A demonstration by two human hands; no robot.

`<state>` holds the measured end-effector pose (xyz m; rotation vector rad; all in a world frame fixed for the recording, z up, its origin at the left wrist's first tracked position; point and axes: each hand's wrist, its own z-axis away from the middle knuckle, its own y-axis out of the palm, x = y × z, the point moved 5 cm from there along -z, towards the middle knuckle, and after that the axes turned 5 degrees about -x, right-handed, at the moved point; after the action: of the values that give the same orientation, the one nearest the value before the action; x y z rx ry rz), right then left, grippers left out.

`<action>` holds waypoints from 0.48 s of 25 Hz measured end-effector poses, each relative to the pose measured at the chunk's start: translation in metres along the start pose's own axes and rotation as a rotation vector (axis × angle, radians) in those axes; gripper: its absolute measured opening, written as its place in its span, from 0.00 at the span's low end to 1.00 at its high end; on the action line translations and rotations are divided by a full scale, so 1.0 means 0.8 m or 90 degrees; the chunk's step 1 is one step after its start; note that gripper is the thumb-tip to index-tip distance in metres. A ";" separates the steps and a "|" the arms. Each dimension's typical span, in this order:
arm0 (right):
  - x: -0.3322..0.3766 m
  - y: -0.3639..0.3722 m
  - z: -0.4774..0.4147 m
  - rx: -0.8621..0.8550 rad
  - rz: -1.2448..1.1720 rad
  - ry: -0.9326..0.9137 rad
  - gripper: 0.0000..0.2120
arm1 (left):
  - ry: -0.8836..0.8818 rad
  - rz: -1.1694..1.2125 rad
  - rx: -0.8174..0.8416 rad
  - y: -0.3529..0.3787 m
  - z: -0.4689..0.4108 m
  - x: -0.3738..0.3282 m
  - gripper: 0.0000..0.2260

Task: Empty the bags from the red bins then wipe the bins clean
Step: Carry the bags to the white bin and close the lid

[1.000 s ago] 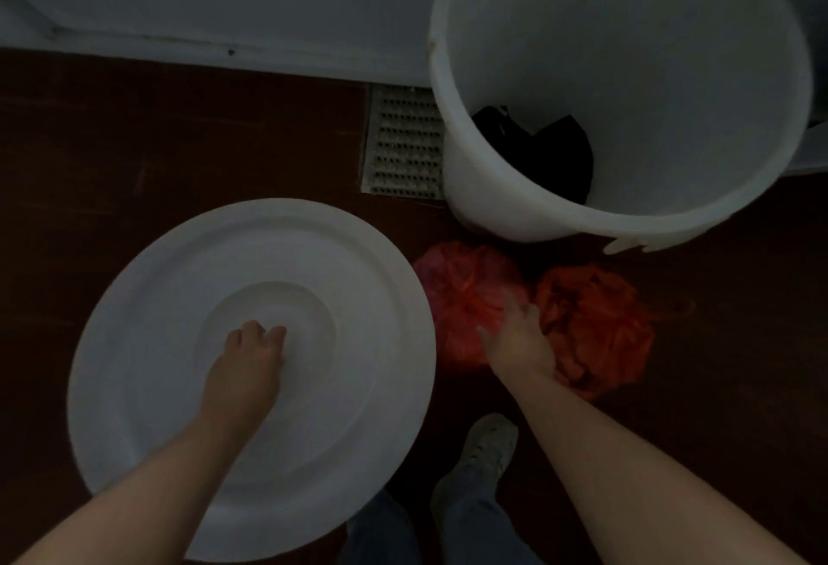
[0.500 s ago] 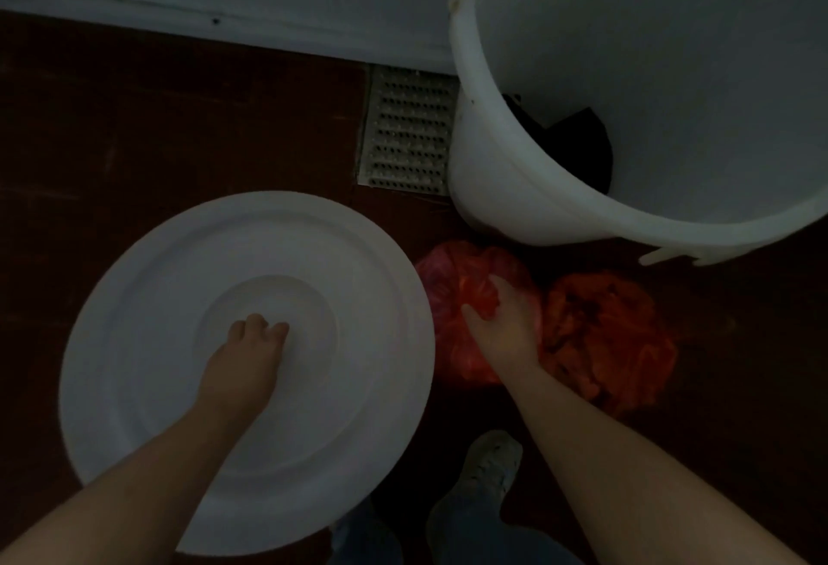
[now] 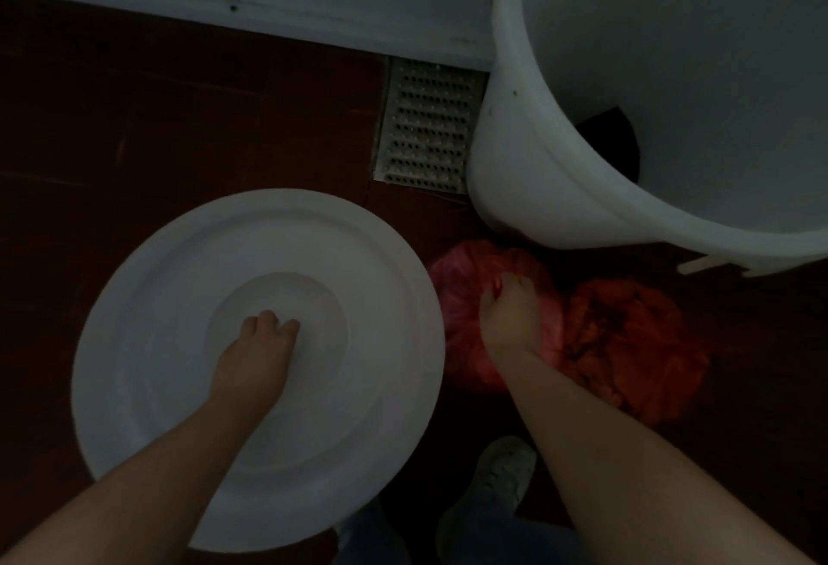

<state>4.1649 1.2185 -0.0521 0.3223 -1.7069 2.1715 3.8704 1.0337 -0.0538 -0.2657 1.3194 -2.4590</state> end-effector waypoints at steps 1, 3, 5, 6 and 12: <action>0.002 -0.011 0.007 0.001 0.001 -0.021 0.08 | -0.001 0.006 -0.006 -0.006 0.007 0.001 0.20; 0.009 -0.037 0.018 0.024 0.015 -0.042 0.07 | -0.008 0.019 -0.008 -0.023 0.023 0.002 0.20; 0.021 -0.063 0.028 0.044 0.022 -0.031 0.09 | -0.002 0.022 -0.018 -0.045 0.040 0.003 0.19; 0.031 -0.078 0.033 0.050 0.019 -0.026 0.09 | 0.001 0.026 -0.023 -0.061 0.050 0.004 0.19; 0.106 -0.169 0.070 0.046 -0.001 -0.044 0.08 | -0.006 0.002 -0.037 -0.159 0.119 0.043 0.17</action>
<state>4.1416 1.2036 0.1146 0.4219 -1.6652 2.2491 3.8432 1.0124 0.1047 -0.2887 1.3871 -2.4171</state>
